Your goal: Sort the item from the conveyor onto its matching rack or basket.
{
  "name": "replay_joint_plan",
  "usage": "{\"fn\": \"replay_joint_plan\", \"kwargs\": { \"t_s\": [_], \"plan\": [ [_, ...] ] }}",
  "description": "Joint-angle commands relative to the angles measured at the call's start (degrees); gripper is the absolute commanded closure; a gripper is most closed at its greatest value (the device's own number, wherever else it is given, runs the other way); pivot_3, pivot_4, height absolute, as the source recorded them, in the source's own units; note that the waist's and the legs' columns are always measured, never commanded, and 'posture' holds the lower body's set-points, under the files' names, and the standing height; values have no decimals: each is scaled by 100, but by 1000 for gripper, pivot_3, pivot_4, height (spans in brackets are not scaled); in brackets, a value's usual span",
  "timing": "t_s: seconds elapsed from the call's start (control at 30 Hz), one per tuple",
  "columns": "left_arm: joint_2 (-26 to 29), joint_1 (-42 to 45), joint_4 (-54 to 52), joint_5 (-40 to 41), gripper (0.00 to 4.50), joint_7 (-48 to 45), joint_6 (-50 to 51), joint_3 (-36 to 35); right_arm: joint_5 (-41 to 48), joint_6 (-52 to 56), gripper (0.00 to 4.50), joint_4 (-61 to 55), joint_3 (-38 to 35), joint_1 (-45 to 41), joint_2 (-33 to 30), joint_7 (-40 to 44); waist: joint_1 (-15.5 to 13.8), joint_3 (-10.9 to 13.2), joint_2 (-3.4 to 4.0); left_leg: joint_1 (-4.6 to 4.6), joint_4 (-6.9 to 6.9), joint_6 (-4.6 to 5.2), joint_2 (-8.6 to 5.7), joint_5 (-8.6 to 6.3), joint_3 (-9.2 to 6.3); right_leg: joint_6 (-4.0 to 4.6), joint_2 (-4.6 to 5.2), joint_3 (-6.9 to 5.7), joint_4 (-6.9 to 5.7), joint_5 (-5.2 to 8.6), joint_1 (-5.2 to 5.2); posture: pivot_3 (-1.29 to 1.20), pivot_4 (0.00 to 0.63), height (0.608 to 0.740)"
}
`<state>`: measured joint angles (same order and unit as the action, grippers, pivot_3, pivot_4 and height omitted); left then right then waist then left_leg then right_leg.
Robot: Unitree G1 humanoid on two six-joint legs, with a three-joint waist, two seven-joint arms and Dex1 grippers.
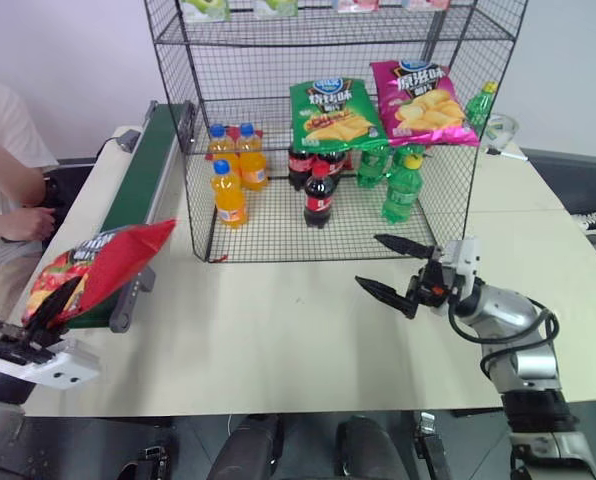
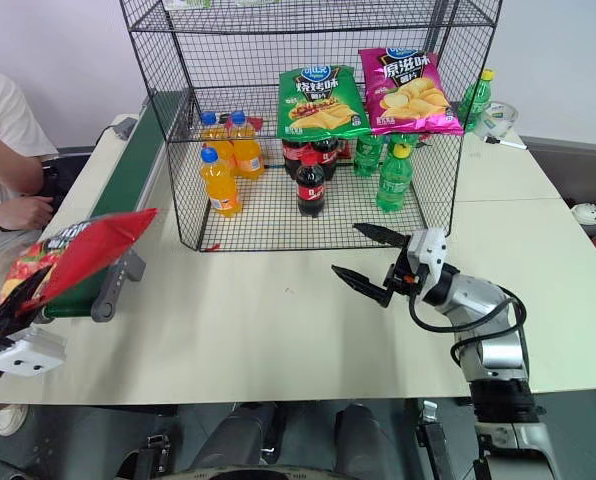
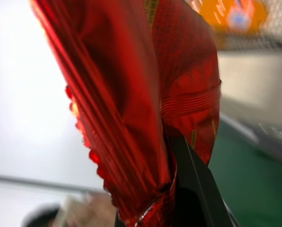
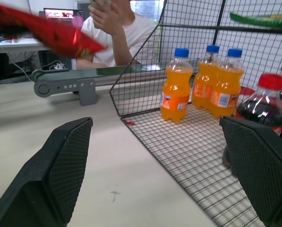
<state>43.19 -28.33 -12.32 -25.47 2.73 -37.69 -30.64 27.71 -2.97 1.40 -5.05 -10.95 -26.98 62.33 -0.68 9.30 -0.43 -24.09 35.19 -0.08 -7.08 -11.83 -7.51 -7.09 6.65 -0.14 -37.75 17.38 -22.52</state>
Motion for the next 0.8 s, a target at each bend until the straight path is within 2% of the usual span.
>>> {"fn": "replay_joint_plan", "kwargs": {
  "t_s": [0.03, 0.13, 0.27, 0.57, 0.8],
  "plan": [
    [-29, 444, -676, 146, 4469, -337, 374, 9, 99, -199, 0, -386, -197, 26, 36, -149, -13, 0, 0, 2, 0, 0, 0, 0, 0, 0, -1, 0, 0, 0, 1, 0, 150, 740],
    [-82, 1065, -960, 45, 4469, -573, 638, 346, 80, -360, 0, -495, -277, 61, 116, -370, -13, 0, 0, 2, 3, 1, 0, 1, 0, -1, -2, -2, -1, 0, 3, 0, 150, 740],
    [-178, 2377, -902, -333, 4469, -753, 1019, 1142, -237, -761, 0, -640, -322, 141, 403, -961, -6, -1, -1, 6, 3, -2, -1, 3, -1, -2, -7, -2, -5, -1, 7, 0, 150, 740],
    [-547, 4735, 367, -1216, 4469, -371, 1462, 2331, -421, -861, 0, -955, -280, 304, 616, -1635, 3, -1, 0, 9, 0, -18, -1, 14, 3, -3, -26, 4, -29, -1, 12, 0, 150, 740],
    [-831, 5959, 1695, -1837, 4469, 374, 1597, 3054, -399, -825, 0, -1049, -158, 182, 606, -1735, 14, -2, 0, 8, 0, -19, -3, 16, 3, -4, -29, 4, -31, -1, 12, 0, 150, 740]
  ]
}}
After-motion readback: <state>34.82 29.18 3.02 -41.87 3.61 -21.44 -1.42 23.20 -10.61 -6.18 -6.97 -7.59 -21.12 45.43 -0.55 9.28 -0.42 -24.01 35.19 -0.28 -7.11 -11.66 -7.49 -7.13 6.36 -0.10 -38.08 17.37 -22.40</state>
